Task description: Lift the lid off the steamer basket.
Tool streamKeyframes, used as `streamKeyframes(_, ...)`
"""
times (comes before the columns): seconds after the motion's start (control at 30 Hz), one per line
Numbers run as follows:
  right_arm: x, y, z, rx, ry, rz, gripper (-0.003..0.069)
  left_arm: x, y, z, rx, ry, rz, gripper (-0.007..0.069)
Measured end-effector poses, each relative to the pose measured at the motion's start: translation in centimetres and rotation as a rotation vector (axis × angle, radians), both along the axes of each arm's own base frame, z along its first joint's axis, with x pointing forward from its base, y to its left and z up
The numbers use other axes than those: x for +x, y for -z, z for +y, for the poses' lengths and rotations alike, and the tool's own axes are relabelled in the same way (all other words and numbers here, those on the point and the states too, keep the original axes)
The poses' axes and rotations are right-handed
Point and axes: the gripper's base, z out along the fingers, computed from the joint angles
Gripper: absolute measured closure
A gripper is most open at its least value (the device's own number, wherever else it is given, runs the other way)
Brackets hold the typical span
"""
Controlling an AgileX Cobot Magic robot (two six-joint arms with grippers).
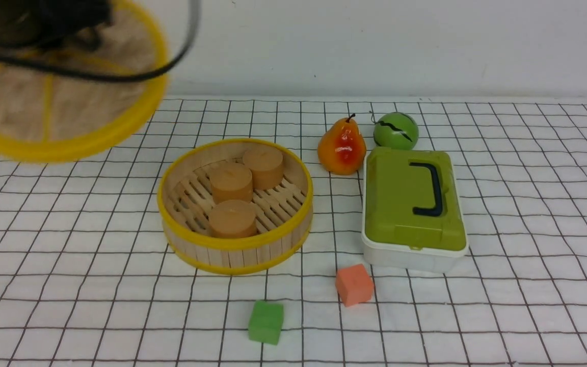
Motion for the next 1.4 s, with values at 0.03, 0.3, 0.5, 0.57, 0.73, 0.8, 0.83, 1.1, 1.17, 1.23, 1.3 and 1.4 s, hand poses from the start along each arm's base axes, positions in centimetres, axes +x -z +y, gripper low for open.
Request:
streamKeyframes(0.03, 0.0, 0.0, 0.0, 0.0, 0.0, 0.0, 0.0419, 0.1, 1.3, 1.1, -0.018, -0.034, 0.015, 0.0521)
streamKeyframes(0.3, 0.0, 0.0, 0.0, 0.0, 0.0, 0.0, 0.0419, 4.1, 12.1, 5.7, -0.112, -0.134, 0.177, 0.0521)
streamKeyframes(0.5, 0.0, 0.0, 0.0, 0.0, 0.0, 0.0, 0.0419, 6.2, 17.3, 5.5, -0.138, -0.123, 0.242, 0.0521)
streamKeyframes(0.57, 0.0, 0.0, 0.0, 0.0, 0.0, 0.0, 0.0419, 6.3, 18.2, 5.5, -0.146, -0.132, 0.26, 0.0521)
streamKeyframes(0.73, 0.0, 0.0, 0.0, 0.0, 0.0, 0.0, 0.0419, 6.4, 18.1, 5.5, -0.18, -0.15, 0.262, 0.0449)
streamKeyframes(0.8, 0.0, 0.0, 0.0, 0.0, 0.0, 0.0, 0.0419, 6.3, 17.4, 5.4, -0.191, -0.155, 0.258, 0.0416)
streamKeyframes(0.83, 0.0, 0.0, 0.0, 0.0, 0.0, 0.0, 0.0419, 6.2, 16.9, 5.4, -0.192, -0.156, 0.258, 0.0404)
streamKeyframes(1.1, 0.0, 0.0, 0.0, 0.0, 0.0, 0.0, 0.0419, 0.5, 4.2, 4.4, -0.252, -0.071, 0.003, 0.0483)
streamKeyframes(1.17, 0.0, 0.0, 0.0, 0.0, 0.0, 0.0, 0.0419, -3.1, 0.0, 3.8, -0.267, -0.009, -0.113, 0.0558)
streamKeyframes(1.23, 0.0, 0.0, 0.0, 0.0, 0.0, 0.0, 0.0419, -6.9, -2.6, 3.2, -0.255, 0.054, -0.189, 0.0622)
streamKeyframes(1.3, 0.0, 0.0, 0.0, 0.0, 0.0, 0.0, 0.0419, -10.4, -3.8, 2.6, -0.24, 0.12, -0.24, 0.0637)
streamKeyframes(1.4, 0.0, 0.0, 0.0, 0.0, 0.0, 0.0, 0.0419, -15.8, -3.7, 1.7, -0.233, 0.213, -0.3, 0.0637)
